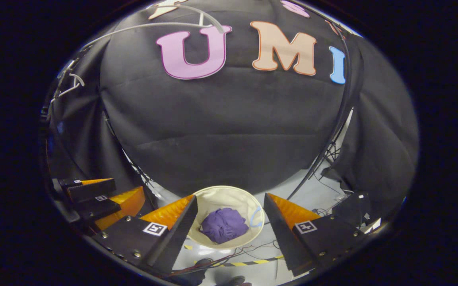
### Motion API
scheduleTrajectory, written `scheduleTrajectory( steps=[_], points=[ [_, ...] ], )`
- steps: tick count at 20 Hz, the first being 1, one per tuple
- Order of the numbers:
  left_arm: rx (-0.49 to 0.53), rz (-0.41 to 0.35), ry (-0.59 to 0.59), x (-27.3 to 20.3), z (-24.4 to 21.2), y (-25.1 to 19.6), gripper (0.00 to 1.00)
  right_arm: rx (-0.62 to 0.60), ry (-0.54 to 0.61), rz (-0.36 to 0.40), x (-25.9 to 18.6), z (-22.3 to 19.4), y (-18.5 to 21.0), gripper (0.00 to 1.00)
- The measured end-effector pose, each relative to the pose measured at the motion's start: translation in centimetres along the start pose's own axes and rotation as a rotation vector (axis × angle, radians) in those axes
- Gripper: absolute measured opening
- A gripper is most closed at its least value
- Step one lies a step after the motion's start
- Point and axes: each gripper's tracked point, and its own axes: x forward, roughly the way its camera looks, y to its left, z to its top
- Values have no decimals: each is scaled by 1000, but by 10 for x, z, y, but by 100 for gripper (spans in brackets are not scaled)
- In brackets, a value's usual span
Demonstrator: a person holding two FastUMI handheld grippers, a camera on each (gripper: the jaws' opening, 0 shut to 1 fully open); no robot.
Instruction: Grasp the clothes on the hanger with both hands and then place them into the laundry hamper below.
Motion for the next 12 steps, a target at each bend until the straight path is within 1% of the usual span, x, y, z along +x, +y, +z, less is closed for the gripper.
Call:
scheduleTrajectory(
  steps=[1, 2, 3, 4, 5, 6, 7, 8, 9, 10, 11, 12],
  points=[
    [-8, 17, -13, -5, 4, 1, 97, 3, -7, 15, -7, 3, 1, 99],
    [-17, 29, -17, -14, 6, 1, 99, -4, -13, 30, -15, 3, -2, 100],
    [-27, 41, -26, -23, 10, 1, 97, -19, -20, 36, -22, 6, -6, 98],
    [-38, 47, -46, -31, 16, 0, 97, -33, -29, 40, -31, 8, -10, 98],
    [-41, 55, -62, -39, 19, -4, 97, -38, -44, 47, -37, 12, -11, 100],
    [-38, 66, -73, -47, 21, -4, 97, -36, -56, 58, -44, 14, -11, 98],
    [-35, 74, -87, -56, 19, -6, 97, -29, -65, 71, -53, 17, -7, 100],
    [-38, 78, -104, -66, 24, -7, 96, -27, -73, 83, -58, 18, -7, 100],
    [-44, 82, -120, -74, 28, -9, 97, -30, -86, 91, -65, 23, -8, 98],
    [-48, 84, -130, -83, 31, -11, 97, -32, -91, 97, -70, 25, -12, 98],
    [-52, 88, -143, -90, 34, -11, 94, -27, -93, 105, -75, 28, -11, 100],
    [-52, 91, -148, -96, 37, -12, 96, -19, -98, 113, -81, 31, -8, 100]
  ],
)
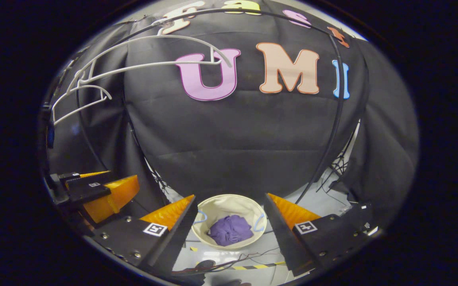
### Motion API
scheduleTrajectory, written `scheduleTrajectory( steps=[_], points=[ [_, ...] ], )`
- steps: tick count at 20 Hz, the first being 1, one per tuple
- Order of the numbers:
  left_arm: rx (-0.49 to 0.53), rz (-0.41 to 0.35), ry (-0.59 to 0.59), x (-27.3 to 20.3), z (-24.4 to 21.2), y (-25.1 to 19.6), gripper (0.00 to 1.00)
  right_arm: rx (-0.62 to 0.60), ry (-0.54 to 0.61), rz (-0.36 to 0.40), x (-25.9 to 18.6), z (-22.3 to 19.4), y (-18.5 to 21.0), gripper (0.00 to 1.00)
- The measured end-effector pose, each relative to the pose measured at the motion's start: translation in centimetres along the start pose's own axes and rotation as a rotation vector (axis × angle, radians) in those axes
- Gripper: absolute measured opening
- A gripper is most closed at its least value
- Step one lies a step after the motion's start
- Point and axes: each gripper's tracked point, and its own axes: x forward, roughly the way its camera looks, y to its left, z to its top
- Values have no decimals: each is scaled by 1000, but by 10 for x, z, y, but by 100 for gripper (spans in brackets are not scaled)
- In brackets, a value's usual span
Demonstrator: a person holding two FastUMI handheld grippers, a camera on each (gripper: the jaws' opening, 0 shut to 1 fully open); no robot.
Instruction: Grasp the clothes on the hanger with both hands and then place them into the laundry hamper below.
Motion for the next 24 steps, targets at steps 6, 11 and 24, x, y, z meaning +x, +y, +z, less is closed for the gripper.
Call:
scheduleTrajectory(
  steps=[6, 11, 24],
  points=[
    [34, 35, -77, -38, 24, 9, 94, -10, -95, 15, -29, 40, 0, 100],
    [-5, 10, -204, -75, 77, 6, 95, -79, -236, 17, -63, 88, 5, 100],
    [120, 55, -444, -146, 179, -2, 94, -69, -554, 79, -131, 188, 28, 97]
  ],
)
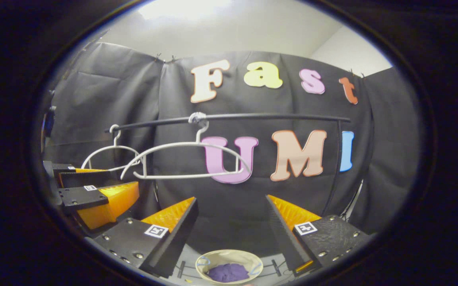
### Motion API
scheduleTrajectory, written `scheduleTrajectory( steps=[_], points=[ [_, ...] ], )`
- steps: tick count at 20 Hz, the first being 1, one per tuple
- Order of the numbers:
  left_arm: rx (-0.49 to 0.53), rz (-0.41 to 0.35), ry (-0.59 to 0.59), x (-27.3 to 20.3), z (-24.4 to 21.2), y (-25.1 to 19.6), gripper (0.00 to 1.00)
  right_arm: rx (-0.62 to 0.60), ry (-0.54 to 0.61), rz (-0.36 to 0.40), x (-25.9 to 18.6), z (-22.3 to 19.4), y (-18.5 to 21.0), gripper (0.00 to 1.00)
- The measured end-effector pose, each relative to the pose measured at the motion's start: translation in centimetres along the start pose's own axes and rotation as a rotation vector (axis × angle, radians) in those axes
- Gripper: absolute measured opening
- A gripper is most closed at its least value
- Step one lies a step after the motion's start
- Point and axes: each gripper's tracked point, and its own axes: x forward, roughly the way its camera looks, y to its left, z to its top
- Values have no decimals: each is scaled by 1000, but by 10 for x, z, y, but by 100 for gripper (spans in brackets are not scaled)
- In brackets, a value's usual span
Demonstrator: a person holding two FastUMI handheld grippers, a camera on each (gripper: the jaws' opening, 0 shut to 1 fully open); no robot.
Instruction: Grasp the clothes on the hanger with both hands and then place them into the laundry hamper below.
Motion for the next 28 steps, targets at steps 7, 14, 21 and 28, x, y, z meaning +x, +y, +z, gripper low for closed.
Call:
scheduleTrajectory(
  steps=[7, 14, 21, 28],
  points=[
    [-8, -74, -13, -10, -5, -21, 95, -13, -25, 4, 4, 1, -11, 98],
    [-76, -97, -27, 4, -1, -28, 98, 8, -11, 9, 16, -6, -7, 100],
    [-83, -149, -48, 26, 14, -36, 98, 11, -4, -52, 29, 1, -20, 100],
    [-53, -207, -46, 46, 14, -50, 98, 36, -23, -120, 42, 10, -36, 99]
  ],
)
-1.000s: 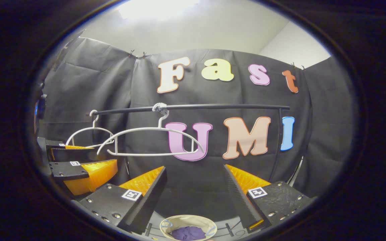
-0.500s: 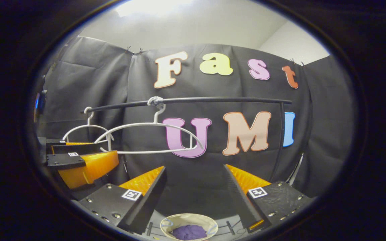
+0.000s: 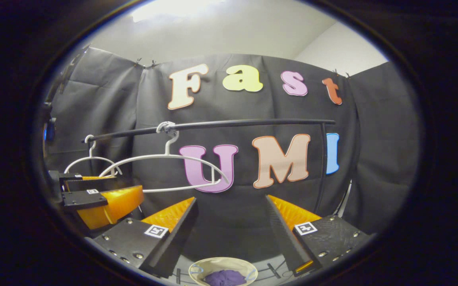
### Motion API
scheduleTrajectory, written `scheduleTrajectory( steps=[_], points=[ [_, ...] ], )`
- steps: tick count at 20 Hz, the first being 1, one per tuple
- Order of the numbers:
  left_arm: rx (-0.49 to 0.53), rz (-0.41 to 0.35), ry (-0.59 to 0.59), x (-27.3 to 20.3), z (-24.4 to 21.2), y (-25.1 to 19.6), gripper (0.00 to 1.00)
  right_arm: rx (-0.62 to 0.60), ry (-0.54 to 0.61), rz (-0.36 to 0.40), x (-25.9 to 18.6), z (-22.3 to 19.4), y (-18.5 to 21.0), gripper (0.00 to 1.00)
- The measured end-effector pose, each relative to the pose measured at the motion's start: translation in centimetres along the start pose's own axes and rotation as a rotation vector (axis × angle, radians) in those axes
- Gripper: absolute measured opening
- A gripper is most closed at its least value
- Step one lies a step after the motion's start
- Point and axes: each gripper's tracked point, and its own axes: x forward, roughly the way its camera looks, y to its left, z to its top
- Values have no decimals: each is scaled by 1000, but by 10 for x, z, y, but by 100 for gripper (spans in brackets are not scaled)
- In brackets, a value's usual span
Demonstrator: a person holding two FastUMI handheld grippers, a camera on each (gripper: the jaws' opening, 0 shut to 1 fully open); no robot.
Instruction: Grasp the clothes on the hanger with both hands and then place them into the laundry hamper below.
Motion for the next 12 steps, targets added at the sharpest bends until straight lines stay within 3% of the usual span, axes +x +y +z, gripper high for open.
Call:
scheduleTrajectory(
  steps=[3, 5, 11, 12],
  points=[
    [6, -10, 36, 11, -8, 3, 95, 33, -42, -8, 2, 14, 3, 96],
    [-9, -20, 61, 15, -13, 5, 95, 48, -41, -16, 7, 17, 5, 99],
    [17, -57, 16, 22, -7, 2, 97, 34, -3, -44, 9, 6, 1, 96],
    [17, -62, 18, 22, -7, -2, 93, 32, 5, -40, 9, 4, 3, 99]
  ],
)
